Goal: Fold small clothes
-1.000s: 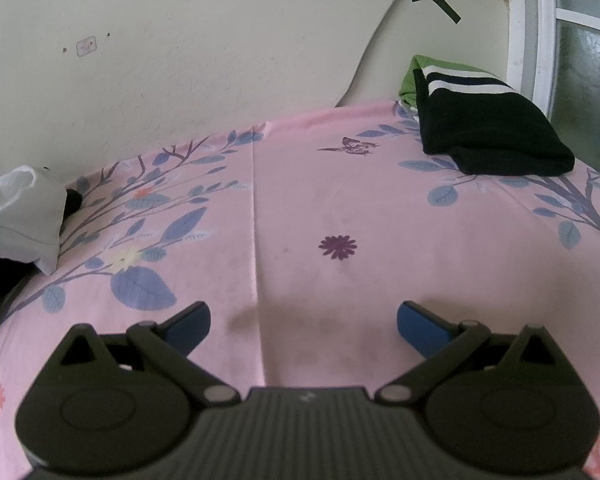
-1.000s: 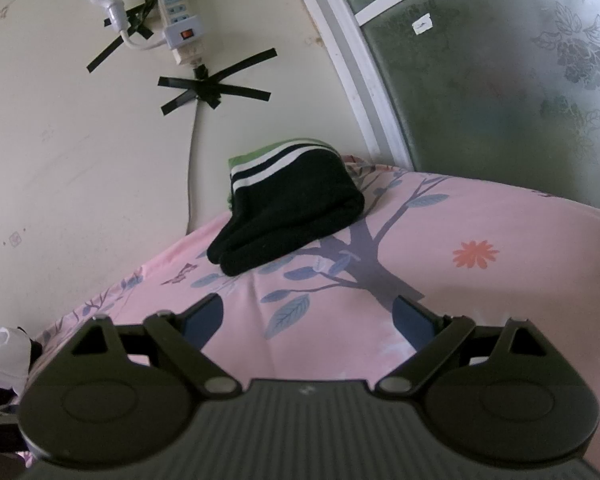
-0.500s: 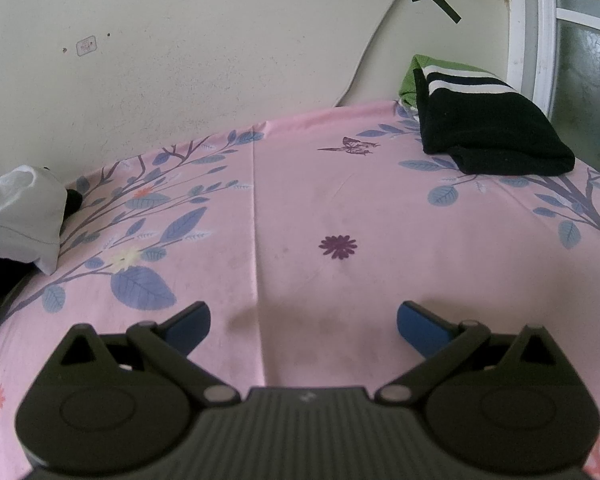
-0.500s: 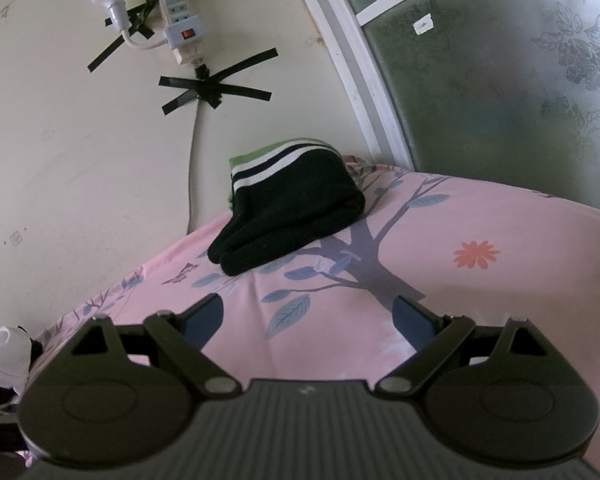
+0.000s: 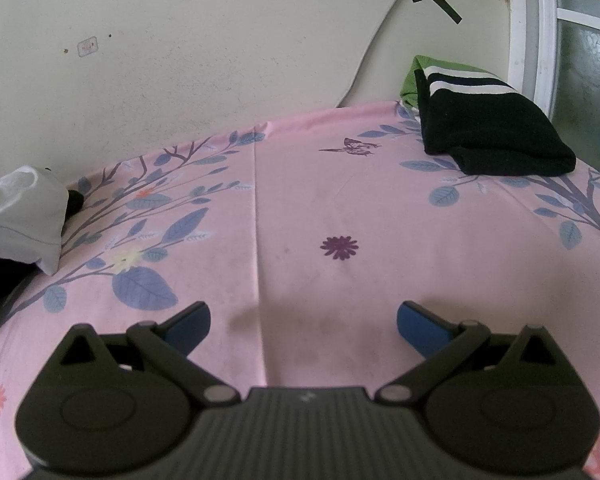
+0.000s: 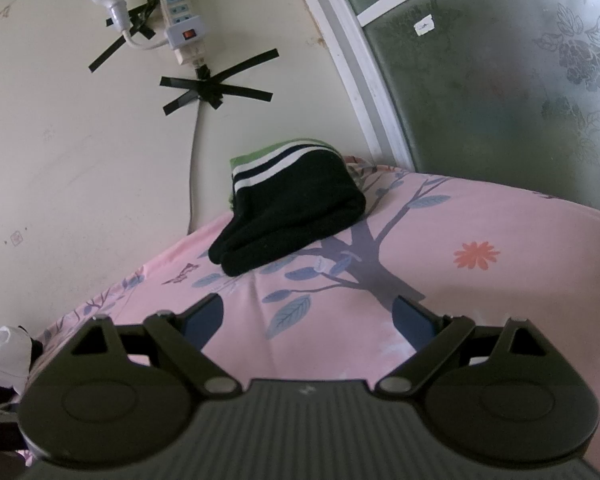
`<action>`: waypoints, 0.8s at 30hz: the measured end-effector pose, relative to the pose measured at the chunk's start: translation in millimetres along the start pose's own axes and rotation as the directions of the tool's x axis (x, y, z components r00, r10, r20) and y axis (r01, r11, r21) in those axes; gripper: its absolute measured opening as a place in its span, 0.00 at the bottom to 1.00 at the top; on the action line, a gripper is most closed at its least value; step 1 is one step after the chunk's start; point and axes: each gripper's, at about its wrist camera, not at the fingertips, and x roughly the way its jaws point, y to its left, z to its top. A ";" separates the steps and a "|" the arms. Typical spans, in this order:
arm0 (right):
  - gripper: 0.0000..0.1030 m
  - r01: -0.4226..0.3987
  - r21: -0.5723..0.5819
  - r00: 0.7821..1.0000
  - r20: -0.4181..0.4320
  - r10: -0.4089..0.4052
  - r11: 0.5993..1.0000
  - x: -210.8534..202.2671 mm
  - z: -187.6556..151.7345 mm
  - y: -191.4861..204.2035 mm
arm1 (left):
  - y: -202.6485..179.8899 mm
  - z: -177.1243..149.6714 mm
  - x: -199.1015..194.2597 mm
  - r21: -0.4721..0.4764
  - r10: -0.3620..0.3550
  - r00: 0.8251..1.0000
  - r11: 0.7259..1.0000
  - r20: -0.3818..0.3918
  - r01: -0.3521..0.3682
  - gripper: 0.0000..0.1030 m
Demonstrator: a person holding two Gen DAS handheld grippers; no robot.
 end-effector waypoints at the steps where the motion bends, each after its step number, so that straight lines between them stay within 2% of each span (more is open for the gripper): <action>1: 0.85 0.000 0.000 1.000 0.000 0.000 1.000 0.0 0.1 0.2 | 0.1 0.0 0.1 0.000 0.002 1.000 1.000 0.001 -0.002 1.00; 24: 0.85 -0.003 -0.003 1.000 0.002 0.003 1.000 -1.1 0.1 1.1 | -1.0 0.7 -1.2 -0.005 0.046 0.999 0.999 0.018 -0.046 1.00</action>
